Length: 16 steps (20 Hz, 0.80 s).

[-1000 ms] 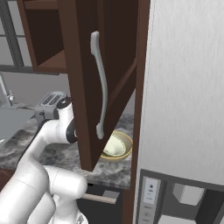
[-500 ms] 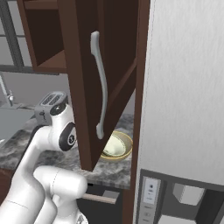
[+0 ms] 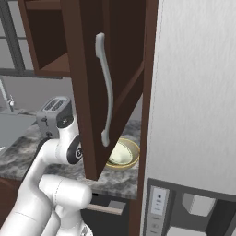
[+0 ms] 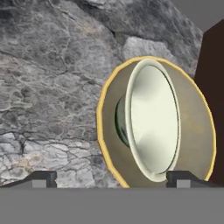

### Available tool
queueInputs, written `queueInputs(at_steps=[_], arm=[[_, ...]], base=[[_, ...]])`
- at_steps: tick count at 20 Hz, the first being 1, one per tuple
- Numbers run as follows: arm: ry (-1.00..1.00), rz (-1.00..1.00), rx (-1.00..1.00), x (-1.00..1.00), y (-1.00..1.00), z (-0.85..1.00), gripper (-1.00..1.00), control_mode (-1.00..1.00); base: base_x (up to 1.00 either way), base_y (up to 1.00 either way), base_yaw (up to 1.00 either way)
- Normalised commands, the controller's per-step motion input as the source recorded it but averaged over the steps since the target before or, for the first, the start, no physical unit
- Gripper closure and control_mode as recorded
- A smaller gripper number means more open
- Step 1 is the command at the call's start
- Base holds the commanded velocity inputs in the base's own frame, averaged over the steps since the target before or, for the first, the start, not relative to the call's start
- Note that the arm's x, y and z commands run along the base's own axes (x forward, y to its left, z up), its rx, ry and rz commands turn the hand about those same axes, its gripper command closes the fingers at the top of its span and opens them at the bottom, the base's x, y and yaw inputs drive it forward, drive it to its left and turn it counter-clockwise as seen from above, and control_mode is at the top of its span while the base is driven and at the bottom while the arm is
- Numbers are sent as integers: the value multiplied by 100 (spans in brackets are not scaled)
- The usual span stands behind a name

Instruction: Pick up the bowls on the counter and stack them on top of one another in the open cabinet. Place the smaller bowl on top of the larger bowl.

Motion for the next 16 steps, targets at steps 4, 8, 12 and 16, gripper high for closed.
queueInputs(at_steps=[4, 8, 12, 16], arm=[[3, 4, 1, 12, -2, -30, -100, -100], [0, 5, 0, 20, -7, -23, -100, -100], [3, 4, 0, 13, -5, -38, -100, -100], [6, 4, 0, 0, -4, -65, -100, -100]], base=[[0, 0, 0], [0, 0, 0], [0, 0, 0], [0, 0, 0]])
